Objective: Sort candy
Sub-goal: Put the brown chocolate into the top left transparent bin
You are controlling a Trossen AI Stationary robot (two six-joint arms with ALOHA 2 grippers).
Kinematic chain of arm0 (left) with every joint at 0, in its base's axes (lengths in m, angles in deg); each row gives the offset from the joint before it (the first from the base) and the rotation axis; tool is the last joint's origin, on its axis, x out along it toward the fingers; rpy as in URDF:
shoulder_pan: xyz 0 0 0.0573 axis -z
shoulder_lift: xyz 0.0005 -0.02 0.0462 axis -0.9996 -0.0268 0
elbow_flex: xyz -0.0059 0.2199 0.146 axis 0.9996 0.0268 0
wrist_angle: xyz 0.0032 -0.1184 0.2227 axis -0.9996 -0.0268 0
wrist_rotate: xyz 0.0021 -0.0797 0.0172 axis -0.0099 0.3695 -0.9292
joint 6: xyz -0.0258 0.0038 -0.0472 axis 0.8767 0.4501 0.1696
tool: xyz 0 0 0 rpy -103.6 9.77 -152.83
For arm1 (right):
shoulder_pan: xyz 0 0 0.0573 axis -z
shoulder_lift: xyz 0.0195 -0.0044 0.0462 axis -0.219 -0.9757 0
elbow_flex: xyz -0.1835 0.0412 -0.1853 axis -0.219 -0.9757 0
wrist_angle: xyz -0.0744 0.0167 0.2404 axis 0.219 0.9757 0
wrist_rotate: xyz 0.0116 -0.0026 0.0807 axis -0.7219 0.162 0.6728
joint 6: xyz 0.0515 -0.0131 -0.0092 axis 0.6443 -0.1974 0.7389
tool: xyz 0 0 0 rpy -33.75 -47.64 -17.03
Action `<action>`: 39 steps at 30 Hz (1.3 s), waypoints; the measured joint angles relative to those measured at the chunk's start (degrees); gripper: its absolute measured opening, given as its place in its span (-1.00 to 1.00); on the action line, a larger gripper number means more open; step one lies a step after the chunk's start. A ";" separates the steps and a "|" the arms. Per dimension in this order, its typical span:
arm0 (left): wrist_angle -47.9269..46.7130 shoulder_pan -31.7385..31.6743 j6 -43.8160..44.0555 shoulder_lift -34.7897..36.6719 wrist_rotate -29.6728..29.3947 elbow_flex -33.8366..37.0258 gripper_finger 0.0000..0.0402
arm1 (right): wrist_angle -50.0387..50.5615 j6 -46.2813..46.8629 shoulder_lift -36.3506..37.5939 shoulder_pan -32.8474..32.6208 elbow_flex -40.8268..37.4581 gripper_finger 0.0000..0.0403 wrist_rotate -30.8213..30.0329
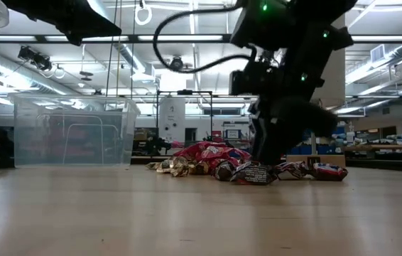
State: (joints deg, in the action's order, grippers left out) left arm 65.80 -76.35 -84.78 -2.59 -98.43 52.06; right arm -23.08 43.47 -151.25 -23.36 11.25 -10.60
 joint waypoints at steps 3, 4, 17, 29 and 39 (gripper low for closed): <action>-0.03 0.00 0.20 -0.13 -0.02 0.00 -0.96 | -0.48 -0.02 -0.83 -0.04 0.22 -0.29 -0.12; 0.01 0.00 0.24 -0.30 -0.01 0.00 -0.96 | -0.61 -0.02 -1.18 -0.04 0.24 -0.29 -0.12; -0.01 0.00 1.20 -3.24 -0.01 0.00 -0.96 | -0.80 -0.56 -0.33 -0.15 0.04 -0.54 -0.08; 4.44 0.02 1.06 -6.25 8.34 0.00 -0.96 | 1.19 -2.21 5.39 -1.32 0.44 -0.94 -5.43; 19.57 0.00 -3.63 -14.57 12.11 0.00 -0.94 | -8.55 -8.77 18.11 -2.48 0.57 -0.96 -15.68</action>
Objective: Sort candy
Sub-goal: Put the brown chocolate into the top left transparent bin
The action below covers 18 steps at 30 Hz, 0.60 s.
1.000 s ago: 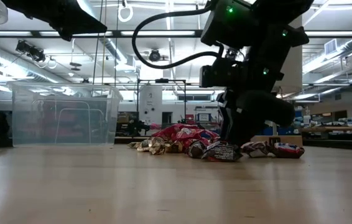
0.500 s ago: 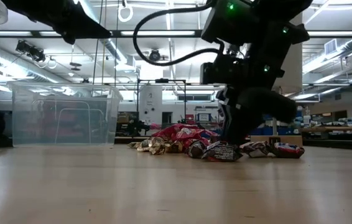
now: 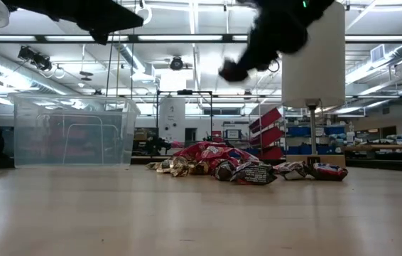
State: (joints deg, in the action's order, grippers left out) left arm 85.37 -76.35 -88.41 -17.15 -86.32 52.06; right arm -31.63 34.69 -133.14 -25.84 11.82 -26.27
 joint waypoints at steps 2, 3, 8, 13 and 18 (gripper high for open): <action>4.20 0.00 -0.82 -2.23 2.06 0.00 -0.91 | -4.35 -3.52 0.86 0.00 0.00 -0.96 -0.10; 6.17 0.00 -1.33 -3.36 3.40 0.00 -0.90 | -6.62 -5.41 1.06 0.02 0.00 -0.96 -0.10; 12.45 0.00 -1.68 -7.59 6.91 0.00 -0.78 | -16.41 -14.54 0.60 0.02 0.00 -0.96 -0.34; 15.62 -0.07 -1.30 -10.32 6.90 0.00 -0.61 | -24.02 -19.81 0.54 0.60 0.00 -0.96 -0.36; 22.05 -0.12 -1.56 -12.53 6.52 -0.02 -0.43 | -29.54 -24.31 0.57 1.26 0.00 -0.96 0.89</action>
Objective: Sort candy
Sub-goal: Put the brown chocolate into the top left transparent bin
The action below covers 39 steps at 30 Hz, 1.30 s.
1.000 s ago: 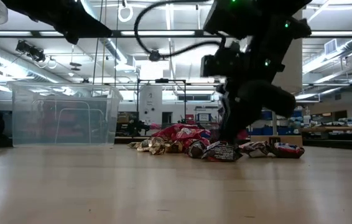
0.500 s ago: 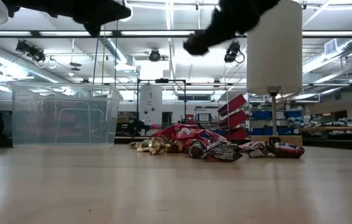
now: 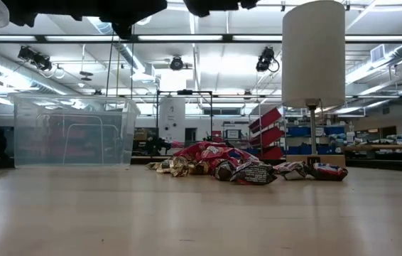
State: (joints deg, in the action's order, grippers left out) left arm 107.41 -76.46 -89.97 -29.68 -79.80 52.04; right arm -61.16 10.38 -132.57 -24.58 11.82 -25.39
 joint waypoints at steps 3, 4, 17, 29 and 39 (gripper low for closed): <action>3.30 -0.49 0.01 -0.85 -0.07 -0.02 -0.36 | -1.06 -1.00 0.00 0.30 0.00 -0.96 0.54; 3.76 -0.81 0.03 -0.94 -0.09 -0.02 -0.34 | -1.23 -1.24 0.00 0.45 0.00 -0.96 1.21; 10.50 -5.07 3.29 -3.52 5.46 -0.04 -0.32 | -5.47 -4.30 0.00 1.35 0.00 -0.96 2.88; 12.48 -6.13 2.99 -7.89 6.43 -4.08 -0.32 | -7.92 -5.66 0.11 2.74 0.03 -0.96 5.71; 12.48 -6.16 1.18 -8.26 7.73 -4.83 -0.31 | -7.49 -6.63 0.04 2.70 0.07 -0.96 5.92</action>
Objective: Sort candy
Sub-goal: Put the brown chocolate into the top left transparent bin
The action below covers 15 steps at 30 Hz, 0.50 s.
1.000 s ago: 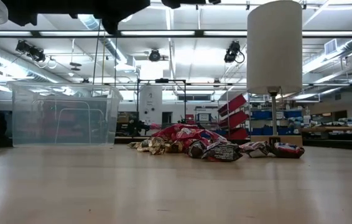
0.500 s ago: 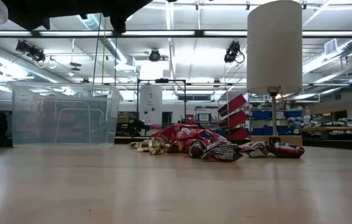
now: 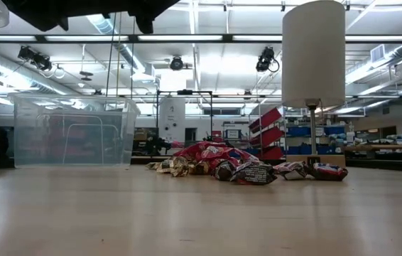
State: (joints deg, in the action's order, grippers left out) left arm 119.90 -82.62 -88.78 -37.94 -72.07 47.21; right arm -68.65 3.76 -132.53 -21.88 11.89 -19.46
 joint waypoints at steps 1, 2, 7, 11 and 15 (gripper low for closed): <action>-0.02 0.00 -0.39 0.00 0.10 0.00 -0.31 | 0.06 0.02 0.00 0.00 0.00 -0.96 0.00; -0.02 0.00 -0.67 0.00 0.10 0.00 -0.31 | 0.14 0.01 0.00 0.00 0.00 -0.96 0.00; 0.45 0.00 -0.85 0.04 0.54 0.00 -0.36 | 0.39 0.02 0.00 0.02 0.00 -0.93 -0.26; 0.83 0.00 -0.83 0.07 0.56 0.00 -0.51 | 0.62 0.54 0.00 0.01 0.00 -0.87 -0.49; 1.05 -0.02 -0.74 0.13 0.44 0.00 -0.73 | 0.70 0.66 0.00 -0.12 0.00 -0.79 -1.47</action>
State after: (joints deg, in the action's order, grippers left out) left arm 120.95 -82.64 -89.52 -37.81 -71.62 47.21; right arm -67.95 4.41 -132.53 -22.00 11.89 -20.93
